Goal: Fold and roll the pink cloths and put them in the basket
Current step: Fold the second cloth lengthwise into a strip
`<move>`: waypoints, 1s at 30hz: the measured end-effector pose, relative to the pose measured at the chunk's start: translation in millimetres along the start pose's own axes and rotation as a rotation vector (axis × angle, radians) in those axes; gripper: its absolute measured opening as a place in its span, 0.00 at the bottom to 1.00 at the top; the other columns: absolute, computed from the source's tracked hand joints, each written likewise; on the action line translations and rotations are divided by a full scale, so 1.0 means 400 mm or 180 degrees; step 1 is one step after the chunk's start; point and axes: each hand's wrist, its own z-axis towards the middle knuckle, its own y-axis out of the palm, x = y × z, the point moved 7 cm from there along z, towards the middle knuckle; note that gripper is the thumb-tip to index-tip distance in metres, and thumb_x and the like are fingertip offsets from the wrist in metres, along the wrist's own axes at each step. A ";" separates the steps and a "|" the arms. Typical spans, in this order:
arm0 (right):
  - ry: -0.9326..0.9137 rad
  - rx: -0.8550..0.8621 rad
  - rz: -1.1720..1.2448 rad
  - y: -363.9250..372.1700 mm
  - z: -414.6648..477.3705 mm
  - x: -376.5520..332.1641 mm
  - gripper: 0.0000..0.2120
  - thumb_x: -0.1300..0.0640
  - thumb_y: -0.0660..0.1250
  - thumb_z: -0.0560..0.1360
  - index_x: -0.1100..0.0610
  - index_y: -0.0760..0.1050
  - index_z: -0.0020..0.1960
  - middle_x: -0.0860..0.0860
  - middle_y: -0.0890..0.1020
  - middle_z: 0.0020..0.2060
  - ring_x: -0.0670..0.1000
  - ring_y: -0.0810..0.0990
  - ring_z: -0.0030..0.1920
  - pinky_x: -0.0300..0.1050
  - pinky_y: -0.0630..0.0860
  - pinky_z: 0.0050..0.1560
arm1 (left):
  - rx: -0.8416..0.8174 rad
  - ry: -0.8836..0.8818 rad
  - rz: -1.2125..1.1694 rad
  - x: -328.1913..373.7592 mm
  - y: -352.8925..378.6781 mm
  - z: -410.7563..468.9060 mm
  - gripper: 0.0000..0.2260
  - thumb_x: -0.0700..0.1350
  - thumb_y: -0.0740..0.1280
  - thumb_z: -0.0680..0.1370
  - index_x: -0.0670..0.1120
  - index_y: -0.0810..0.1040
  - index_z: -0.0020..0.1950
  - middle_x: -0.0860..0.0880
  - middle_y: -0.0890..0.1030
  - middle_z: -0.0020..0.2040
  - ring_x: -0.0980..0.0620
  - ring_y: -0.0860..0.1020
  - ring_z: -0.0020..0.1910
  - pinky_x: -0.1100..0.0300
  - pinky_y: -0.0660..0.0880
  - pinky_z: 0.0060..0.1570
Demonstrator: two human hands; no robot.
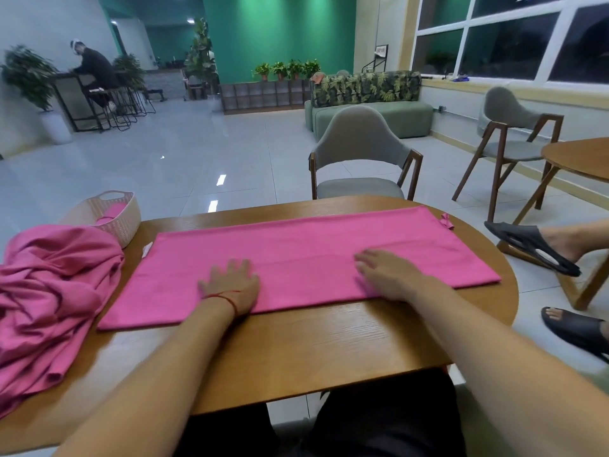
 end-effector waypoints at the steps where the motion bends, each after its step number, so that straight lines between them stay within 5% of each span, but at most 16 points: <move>1: -0.0279 -0.0089 0.0076 0.023 0.002 -0.083 0.30 0.34 0.45 0.86 0.42 0.60 0.84 0.44 0.58 0.85 0.50 0.55 0.84 0.59 0.52 0.83 | 0.0021 0.0361 0.0080 0.082 0.019 -0.014 0.27 0.63 0.47 0.84 0.60 0.53 0.83 0.53 0.53 0.85 0.39 0.54 0.83 0.32 0.55 0.76; 3: -0.0577 -0.0165 0.0171 0.036 0.001 -0.190 0.26 0.38 0.48 0.87 0.37 0.56 0.85 0.40 0.53 0.85 0.48 0.49 0.85 0.64 0.46 0.83 | -0.0014 0.0802 0.0171 0.195 0.049 -0.040 0.28 0.66 0.46 0.84 0.62 0.50 0.84 0.56 0.50 0.86 0.42 0.51 0.84 0.32 0.51 0.77; 6: -0.0487 -0.0093 0.0081 0.023 0.024 -0.143 0.32 0.29 0.50 0.83 0.34 0.50 0.85 0.40 0.49 0.86 0.51 0.47 0.86 0.63 0.45 0.83 | -0.0056 0.0970 0.0125 0.185 0.032 -0.019 0.31 0.71 0.45 0.82 0.65 0.47 0.84 0.59 0.47 0.85 0.44 0.46 0.85 0.34 0.46 0.79; 9: 0.0119 0.0065 -0.0051 -0.009 0.014 0.045 0.40 0.19 0.44 0.77 0.33 0.46 0.85 0.40 0.46 0.86 0.55 0.45 0.86 0.66 0.45 0.82 | 0.0167 0.0590 0.0076 -0.017 0.005 0.037 0.33 0.74 0.44 0.80 0.66 0.47 0.84 0.60 0.47 0.85 0.45 0.47 0.85 0.34 0.47 0.79; 15: 0.1109 0.0324 -0.0129 -0.039 -0.082 0.385 0.46 0.16 0.36 0.72 0.36 0.43 0.85 0.46 0.46 0.86 0.60 0.46 0.86 0.71 0.48 0.82 | 0.0522 -0.0122 -0.0050 -0.484 -0.023 0.137 0.45 0.79 0.39 0.72 0.59 0.55 0.85 0.52 0.54 0.85 0.45 0.54 0.84 0.39 0.52 0.81; 20: 0.0879 0.0590 -0.0463 -0.061 -0.062 0.294 0.42 0.22 0.37 0.76 0.41 0.55 0.83 0.51 0.58 0.85 0.59 0.57 0.84 0.73 0.56 0.79 | 0.0888 -0.0206 -0.0104 -0.427 -0.060 0.084 0.30 0.66 0.49 0.81 0.53 0.72 0.76 0.48 0.72 0.78 0.43 0.70 0.75 0.36 0.64 0.74; 23: -0.0050 0.0532 -0.0072 -0.011 -0.030 0.044 0.43 0.22 0.41 0.77 0.42 0.53 0.86 0.46 0.54 0.86 0.51 0.52 0.85 0.65 0.52 0.82 | 0.1082 0.0513 -0.0286 -0.209 -0.056 0.004 0.29 0.66 0.49 0.78 0.54 0.77 0.69 0.47 0.79 0.69 0.43 0.77 0.67 0.42 0.71 0.68; 27: -0.1280 0.0407 0.0102 0.074 -0.073 -0.283 0.32 0.32 0.56 0.83 0.42 0.62 0.83 0.43 0.60 0.84 0.47 0.58 0.83 0.55 0.55 0.82 | 0.0746 0.2626 -0.0483 0.144 0.001 -0.159 0.21 0.59 0.62 0.82 0.51 0.79 0.69 0.50 0.78 0.71 0.50 0.75 0.70 0.58 0.68 0.72; 30: -0.1523 0.0711 0.0215 0.090 -0.089 -0.317 0.28 0.37 0.59 0.81 0.46 0.70 0.78 0.45 0.70 0.79 0.48 0.67 0.78 0.54 0.62 0.79 | 0.1016 0.2900 -0.0695 0.206 0.004 -0.198 0.09 0.50 0.68 0.80 0.51 0.81 0.60 0.51 0.81 0.62 0.50 0.79 0.59 0.55 0.76 0.61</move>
